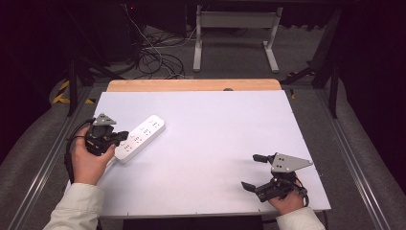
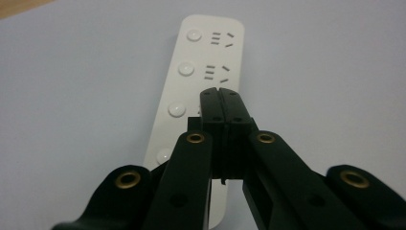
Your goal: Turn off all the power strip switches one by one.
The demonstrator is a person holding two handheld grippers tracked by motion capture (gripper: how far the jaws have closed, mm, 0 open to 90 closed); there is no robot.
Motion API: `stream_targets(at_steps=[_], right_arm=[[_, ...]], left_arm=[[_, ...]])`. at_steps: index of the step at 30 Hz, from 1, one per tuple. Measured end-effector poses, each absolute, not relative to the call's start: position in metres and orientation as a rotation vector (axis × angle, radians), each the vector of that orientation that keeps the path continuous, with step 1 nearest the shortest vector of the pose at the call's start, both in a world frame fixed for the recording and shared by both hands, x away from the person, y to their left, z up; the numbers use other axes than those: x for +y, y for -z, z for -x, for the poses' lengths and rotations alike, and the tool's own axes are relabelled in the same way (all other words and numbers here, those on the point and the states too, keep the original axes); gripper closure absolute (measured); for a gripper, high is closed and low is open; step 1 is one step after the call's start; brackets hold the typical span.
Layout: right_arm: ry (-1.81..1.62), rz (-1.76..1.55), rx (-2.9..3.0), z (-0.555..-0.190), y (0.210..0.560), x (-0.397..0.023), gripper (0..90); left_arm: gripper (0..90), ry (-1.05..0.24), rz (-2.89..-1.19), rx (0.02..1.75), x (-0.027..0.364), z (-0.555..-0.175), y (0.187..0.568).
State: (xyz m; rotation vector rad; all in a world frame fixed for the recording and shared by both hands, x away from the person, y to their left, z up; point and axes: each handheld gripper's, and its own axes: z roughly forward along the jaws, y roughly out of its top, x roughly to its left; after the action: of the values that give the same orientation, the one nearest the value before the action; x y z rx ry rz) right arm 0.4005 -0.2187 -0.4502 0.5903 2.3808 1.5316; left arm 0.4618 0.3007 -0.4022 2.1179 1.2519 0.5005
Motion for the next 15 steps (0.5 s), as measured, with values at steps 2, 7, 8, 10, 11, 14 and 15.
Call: stream_targets(at_steps=[2, 7, 8, 10, 11, 14, 15], right_arm=[[-1.533, -0.589, 2.382, -0.401, 0.450, -0.219, 2.5], [-1.531, -0.586, 2.383, -0.401, 0.451, -0.218, 2.5], [-1.531, -0.586, 2.383, -0.401, 0.451, -0.218, 2.5], [-1.530, -0.585, 2.385, -0.401, 0.451, -0.218, 2.5], [-1.530, -0.585, 2.386, -0.401, 0.451, -0.218, 2.5], [-1.529, -0.585, 2.388, -0.401, 0.451, -0.217, 2.5], [-1.526, -0.586, 2.388, -0.401, 0.451, -0.217, 2.4]], left_arm=[[90.0, -0.500, -2.118, 1.270, 0.302, -0.464, 0.404], [90.0, -0.495, -2.121, 1.333, 0.311, -0.472, 0.410], [90.0, -0.487, -2.118, 1.337, 0.313, -0.473, 0.411], [90.0, -0.470, -2.120, 1.363, 0.317, -0.476, 0.414], [90.0, -0.470, -2.120, 1.363, 0.317, -0.476, 0.414], [90.0, -0.473, -2.136, 1.379, 0.318, -0.479, 0.419], [90.0, -0.469, -2.134, 1.391, 0.317, -0.480, 0.420]])
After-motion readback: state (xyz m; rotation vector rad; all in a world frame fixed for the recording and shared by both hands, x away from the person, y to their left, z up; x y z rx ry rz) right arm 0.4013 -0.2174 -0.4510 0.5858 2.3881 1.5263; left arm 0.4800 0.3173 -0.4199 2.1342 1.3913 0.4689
